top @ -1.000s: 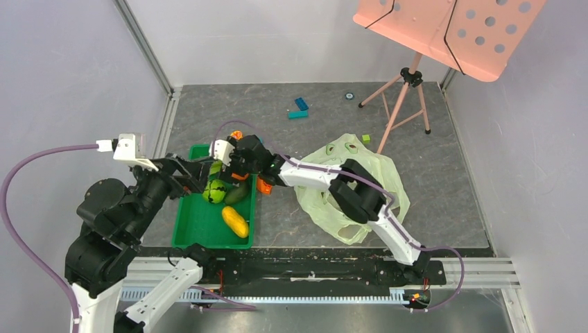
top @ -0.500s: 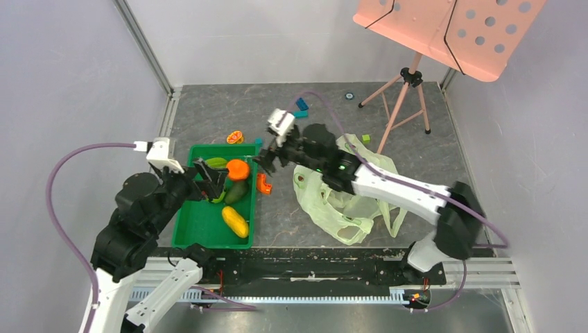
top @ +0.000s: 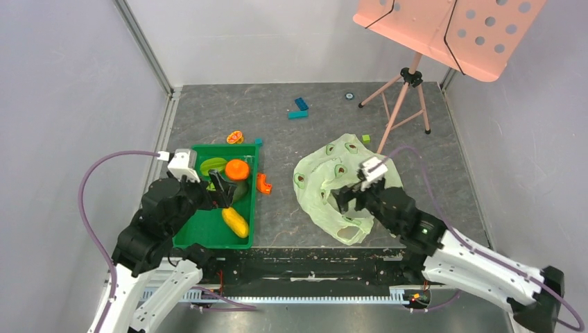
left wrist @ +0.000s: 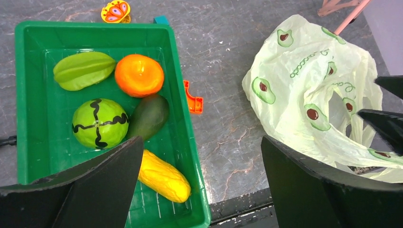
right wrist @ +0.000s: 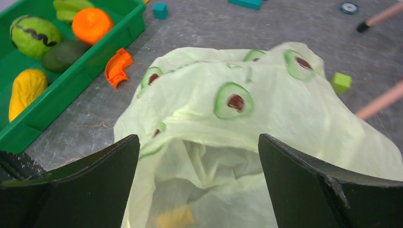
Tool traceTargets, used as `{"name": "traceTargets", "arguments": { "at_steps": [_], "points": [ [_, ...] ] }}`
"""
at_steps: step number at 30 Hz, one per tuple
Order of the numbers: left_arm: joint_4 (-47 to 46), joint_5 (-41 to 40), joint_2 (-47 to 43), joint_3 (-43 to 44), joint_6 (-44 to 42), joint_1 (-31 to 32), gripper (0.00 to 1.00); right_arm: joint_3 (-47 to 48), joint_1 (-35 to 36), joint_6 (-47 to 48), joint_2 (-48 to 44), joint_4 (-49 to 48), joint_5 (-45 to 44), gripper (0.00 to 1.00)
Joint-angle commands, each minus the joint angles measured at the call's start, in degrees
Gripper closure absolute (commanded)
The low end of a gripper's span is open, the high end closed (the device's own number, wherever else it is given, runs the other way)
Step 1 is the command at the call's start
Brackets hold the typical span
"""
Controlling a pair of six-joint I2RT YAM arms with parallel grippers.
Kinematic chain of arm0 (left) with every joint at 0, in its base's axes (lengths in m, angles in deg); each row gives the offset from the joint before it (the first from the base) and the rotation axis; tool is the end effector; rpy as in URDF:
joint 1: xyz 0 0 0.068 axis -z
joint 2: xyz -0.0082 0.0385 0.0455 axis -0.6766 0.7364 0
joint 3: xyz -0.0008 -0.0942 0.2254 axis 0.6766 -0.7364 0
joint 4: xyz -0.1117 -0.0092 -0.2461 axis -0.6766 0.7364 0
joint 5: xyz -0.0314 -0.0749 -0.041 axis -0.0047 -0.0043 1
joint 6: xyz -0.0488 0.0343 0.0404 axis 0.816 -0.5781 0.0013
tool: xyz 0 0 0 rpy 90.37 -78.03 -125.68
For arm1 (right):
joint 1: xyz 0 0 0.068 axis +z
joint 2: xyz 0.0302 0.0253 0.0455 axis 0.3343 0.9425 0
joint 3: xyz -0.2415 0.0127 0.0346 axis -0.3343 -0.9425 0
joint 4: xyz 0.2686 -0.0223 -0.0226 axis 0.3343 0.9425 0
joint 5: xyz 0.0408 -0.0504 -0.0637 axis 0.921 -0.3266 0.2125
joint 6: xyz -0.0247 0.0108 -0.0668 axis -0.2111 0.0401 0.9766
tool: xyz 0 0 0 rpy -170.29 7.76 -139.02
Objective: Take the fake fruits out of the plastic bag
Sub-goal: Reset both arms
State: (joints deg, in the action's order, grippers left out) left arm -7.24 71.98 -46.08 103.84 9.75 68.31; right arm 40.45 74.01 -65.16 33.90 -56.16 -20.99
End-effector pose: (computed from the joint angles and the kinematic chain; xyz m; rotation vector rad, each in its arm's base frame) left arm 0.1253 -0.0536 0.3412 0.0072 1.9866 -0.4362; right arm 0.1519 0.1793 0.2451 -0.5418 1.7582 0.4338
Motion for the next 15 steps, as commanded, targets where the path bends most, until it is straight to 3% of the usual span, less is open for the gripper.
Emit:
{"name": "traceTargets", "arguments": {
  "at_steps": [1, 5, 10, 15],
  "points": [
    [-5.1, 0.5, -4.1, -4.2, 1.8, -0.2, 0.00, -5.9, 0.0, -6.1, -12.4, 3.7, -8.8, 0.02],
    [-6.3, 0.3, -7.6, -7.5, 1.8, -0.2, 0.00, -8.2, 0.1, -6.7, -20.1, 7.6, -13.1, 0.02],
    [-8.0, 1.4, -8.8, -9.8, 2.0, -0.2, 0.00, -9.7, 0.1, -10.1, -22.8, 14.0, -19.6, 0.02],
    [-9.3, 2.3, -7.9, -11.5, 1.9, -0.2, 0.00, -11.9, 0.0, -11.7, -24.3, 13.6, -18.8, 0.02]
  ]
}}
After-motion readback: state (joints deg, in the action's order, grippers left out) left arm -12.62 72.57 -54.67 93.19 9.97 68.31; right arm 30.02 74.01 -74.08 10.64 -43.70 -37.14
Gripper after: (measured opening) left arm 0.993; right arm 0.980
